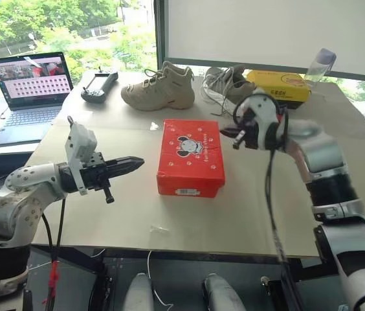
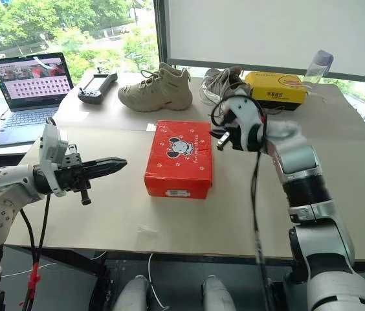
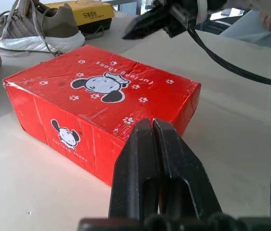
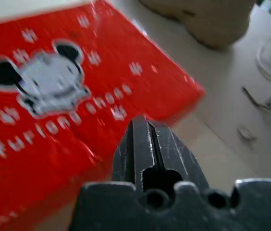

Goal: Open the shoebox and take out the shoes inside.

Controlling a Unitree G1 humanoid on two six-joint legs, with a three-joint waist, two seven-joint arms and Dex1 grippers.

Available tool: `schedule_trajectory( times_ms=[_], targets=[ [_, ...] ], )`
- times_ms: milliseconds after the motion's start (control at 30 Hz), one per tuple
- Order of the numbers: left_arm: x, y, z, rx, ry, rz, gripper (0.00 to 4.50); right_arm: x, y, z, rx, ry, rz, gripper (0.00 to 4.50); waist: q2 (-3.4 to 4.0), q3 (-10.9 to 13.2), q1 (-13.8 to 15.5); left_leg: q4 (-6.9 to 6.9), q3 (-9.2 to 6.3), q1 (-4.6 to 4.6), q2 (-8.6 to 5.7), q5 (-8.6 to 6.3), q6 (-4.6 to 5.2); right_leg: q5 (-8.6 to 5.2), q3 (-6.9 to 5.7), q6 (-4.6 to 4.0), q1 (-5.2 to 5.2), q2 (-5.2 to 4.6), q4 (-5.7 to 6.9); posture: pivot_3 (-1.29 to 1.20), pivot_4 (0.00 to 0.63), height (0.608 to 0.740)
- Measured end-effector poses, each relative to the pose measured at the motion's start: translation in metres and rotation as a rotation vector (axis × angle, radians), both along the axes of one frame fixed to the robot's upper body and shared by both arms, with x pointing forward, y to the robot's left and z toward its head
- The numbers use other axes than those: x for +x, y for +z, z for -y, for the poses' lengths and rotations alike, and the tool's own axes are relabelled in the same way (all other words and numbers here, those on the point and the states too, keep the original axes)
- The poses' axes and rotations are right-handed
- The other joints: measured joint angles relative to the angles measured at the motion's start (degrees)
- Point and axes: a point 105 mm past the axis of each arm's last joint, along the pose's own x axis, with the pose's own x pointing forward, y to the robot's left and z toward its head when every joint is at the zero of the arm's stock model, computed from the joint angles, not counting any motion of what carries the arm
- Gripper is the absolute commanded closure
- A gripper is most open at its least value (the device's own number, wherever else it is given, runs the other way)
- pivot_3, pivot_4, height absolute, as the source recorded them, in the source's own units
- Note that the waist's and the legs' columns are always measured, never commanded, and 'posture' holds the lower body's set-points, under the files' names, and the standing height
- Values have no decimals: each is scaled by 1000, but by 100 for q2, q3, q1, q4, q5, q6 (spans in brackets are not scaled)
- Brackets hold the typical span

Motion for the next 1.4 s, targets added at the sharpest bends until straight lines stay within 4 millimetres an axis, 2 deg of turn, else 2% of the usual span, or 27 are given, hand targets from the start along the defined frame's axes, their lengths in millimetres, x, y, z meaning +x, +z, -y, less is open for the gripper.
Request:
schedule_trajectory(
  times_ms=[67, 167, 233, 367, 600, 900, 1167, 1267, 1400],
  targets=[
    [-2, 1, 3, -5, -12, -1, 4401, 3, -19, 1, -11, -3, -41, 4500, 1, 0, -86, -2, 0, 0, 0, 0, 0, 1, 1, 1, -2, 1, 2, 0, 150, 685],
    [-4, 2, 5, -9, -22, 1, 4401, 4, -28, 1, -29, 8, -49, 4500, 1, 1, -134, -4, -1, 0, 0, 0, 0, 1, 1, 1, -1, 1, 3, 0, 150, 685],
    [-4, 0, 3, -6, -16, -6, 4401, 2, -29, -7, -25, 44, -55, 4500, 1, 1, -153, -3, -1, 1, 0, 0, 0, 1, 1, 1, 0, 1, 4, 0, 150, 685],
    [-4, 0, 2, -2, -6, -7, 4401, -10, -30, -35, 22, 163, -84, 4500, 2, 1, -156, 2, -1, 1, 0, 0, 0, 2, 1, 2, 3, 1, 5, 0, 150, 685],
    [-2, 0, 1, 1, 14, -6, 4401, -25, -28, -42, 121, 231, -175, 4500, 2, 1, -89, 4, -1, 1, 0, 0, 0, 1, 0, 2, 3, 1, 5, 0, 150, 685],
    [-1, 0, 1, 2, 20, -8, 4401, -27, -14, -42, 327, 205, -239, 4500, 2, 1, -96, 3, -1, 1, 0, 0, 0, 2, 0, 1, 3, 1, 5, 0, 150, 685],
    [-2, 0, 1, 2, 19, -8, 4401, -29, -2, -50, 336, 225, -213, 4500, 2, 2, -91, 3, -1, 1, 0, 0, 0, 1, 0, 2, 2, 1, 5, 0, 150, 685],
    [-2, 1, 0, 4, 20, -11, 4401, -30, 13, -54, 293, 263, -168, 4500, 3, 2, -97, 2, -1, 1, 0, 0, 0, 1, 0, 2, 0, 1, 5, 0, 150, 685],
    [-11, 12, 0, -26, 5, 6, 4401, -30, 56, -76, 193, 359, -47, 4500, 7, 5, -127, -4, 0, 0, 1, 0, 0, 1, 1, 1, -5, 1, 5, 0, 150, 685]
  ],
)
